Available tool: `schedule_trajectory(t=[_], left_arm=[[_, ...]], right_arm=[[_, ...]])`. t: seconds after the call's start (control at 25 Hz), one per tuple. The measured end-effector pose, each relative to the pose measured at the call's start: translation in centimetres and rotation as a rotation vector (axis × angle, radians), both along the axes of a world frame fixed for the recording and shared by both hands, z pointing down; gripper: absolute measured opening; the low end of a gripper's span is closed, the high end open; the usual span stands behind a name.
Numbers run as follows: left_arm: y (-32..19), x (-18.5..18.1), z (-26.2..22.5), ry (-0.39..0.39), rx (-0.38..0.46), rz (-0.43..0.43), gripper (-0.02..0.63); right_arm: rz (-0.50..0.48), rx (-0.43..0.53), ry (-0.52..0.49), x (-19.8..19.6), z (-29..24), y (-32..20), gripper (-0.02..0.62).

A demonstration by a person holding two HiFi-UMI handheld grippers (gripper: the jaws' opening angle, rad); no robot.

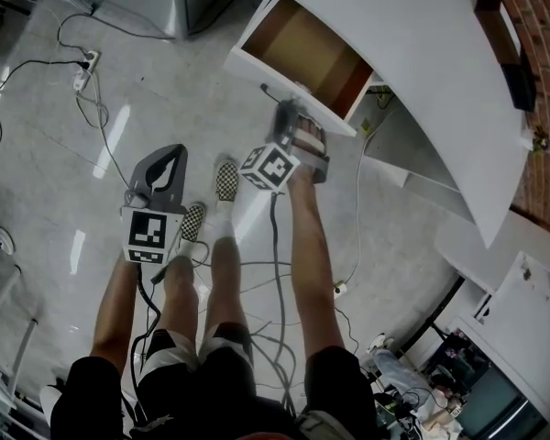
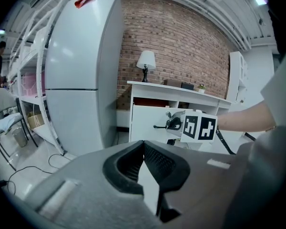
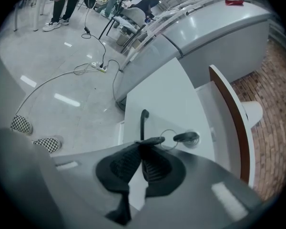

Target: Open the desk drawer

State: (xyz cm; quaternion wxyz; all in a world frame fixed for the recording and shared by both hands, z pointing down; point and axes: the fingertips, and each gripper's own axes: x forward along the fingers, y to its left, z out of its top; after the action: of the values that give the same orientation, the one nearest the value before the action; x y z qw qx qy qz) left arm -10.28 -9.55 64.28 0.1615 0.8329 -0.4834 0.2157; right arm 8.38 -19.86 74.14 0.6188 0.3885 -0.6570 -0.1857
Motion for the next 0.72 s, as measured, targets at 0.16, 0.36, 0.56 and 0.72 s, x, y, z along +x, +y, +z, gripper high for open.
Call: schedule_trajectory(t=[0.16, 0.36, 0.56, 0.72], left_arm=[[0.4, -0.9, -0.3, -0.002, 0.011, -0.005, 0.011], [1.4, -1.6, -0.3, -0.008, 0.021, -0.001, 0.011], [2.7, -2.6, -0.2, -0.012, 0.022, -0.004, 0.011], [3.6, -2.5, -0.4, -0.013, 0.022, -0.002, 0.011]], right_arm=[[-0.008, -0.007, 0.003, -0.6, 0.0, 1.0, 0.023], [-0.004, 0.006, 0.003, -1.3, 0.6, 3.3, 0.023], [-0.014, 0.0, 0.006, -2.2, -0.2, 4.2, 0.023], [-0.032, -0.035, -0.002, -2.7, 1.2, 7.0, 0.023]])
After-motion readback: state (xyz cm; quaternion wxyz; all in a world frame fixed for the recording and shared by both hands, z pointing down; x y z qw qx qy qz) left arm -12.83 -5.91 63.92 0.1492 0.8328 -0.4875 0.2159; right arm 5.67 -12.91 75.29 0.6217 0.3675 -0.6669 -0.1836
